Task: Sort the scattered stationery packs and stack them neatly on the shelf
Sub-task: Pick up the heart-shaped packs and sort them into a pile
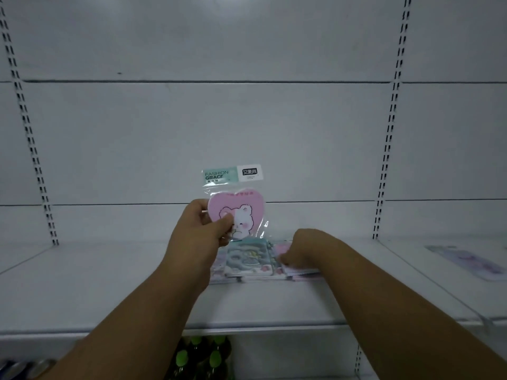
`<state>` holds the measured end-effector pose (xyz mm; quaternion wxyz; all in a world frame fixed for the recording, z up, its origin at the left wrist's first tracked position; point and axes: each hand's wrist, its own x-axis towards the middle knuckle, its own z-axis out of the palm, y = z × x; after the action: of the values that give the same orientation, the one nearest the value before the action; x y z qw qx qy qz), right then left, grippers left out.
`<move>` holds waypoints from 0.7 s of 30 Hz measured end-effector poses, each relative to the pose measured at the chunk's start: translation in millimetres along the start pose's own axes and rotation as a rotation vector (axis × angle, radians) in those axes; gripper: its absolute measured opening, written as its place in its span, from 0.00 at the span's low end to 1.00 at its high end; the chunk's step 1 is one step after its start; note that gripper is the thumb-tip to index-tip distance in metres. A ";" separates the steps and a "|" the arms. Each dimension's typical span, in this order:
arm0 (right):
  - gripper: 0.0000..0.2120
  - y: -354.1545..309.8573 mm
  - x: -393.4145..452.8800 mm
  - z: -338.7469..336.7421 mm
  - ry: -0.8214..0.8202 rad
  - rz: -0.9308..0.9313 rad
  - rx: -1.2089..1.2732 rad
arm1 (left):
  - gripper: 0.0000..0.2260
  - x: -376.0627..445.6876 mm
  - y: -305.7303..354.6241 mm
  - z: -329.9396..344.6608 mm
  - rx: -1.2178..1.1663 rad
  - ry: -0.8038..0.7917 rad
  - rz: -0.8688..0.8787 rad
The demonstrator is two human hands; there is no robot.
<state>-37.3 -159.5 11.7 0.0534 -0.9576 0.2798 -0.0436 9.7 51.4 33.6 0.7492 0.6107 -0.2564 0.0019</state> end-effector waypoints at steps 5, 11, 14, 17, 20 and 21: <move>0.20 -1.5 3.4 -0.8 0.135 0.081 0.199 | 0.08 -6.3 5.0 2.7 0.050 0.005 0.041; 0.05 43.1 -11.4 -4.7 0.397 -0.029 0.806 | 0.07 -10.1 -1.3 48.2 0.023 -0.059 0.069; 0.02 90.8 -24.4 -17.7 0.486 -0.027 0.930 | 0.08 -13.5 -8.8 91.8 -0.027 -0.119 0.056; 0.03 153.6 -40.1 -36.3 0.541 -0.009 0.963 | 0.07 -19.5 -18.9 144.0 -0.071 -0.162 0.040; 0.05 225.0 -51.6 -49.5 0.556 0.023 0.917 | 0.08 -31.9 -30.2 205.5 -0.109 -0.171 0.042; 0.05 250.0 -52.9 -52.8 0.550 0.038 0.879 | 0.08 -37.3 -33.7 226.9 -0.125 -0.171 0.032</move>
<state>-220.6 -344.4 29.5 0.3759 -0.7927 0.2560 -0.4060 -98.7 -153.4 16.2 0.7611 0.5565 -0.3287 -0.0539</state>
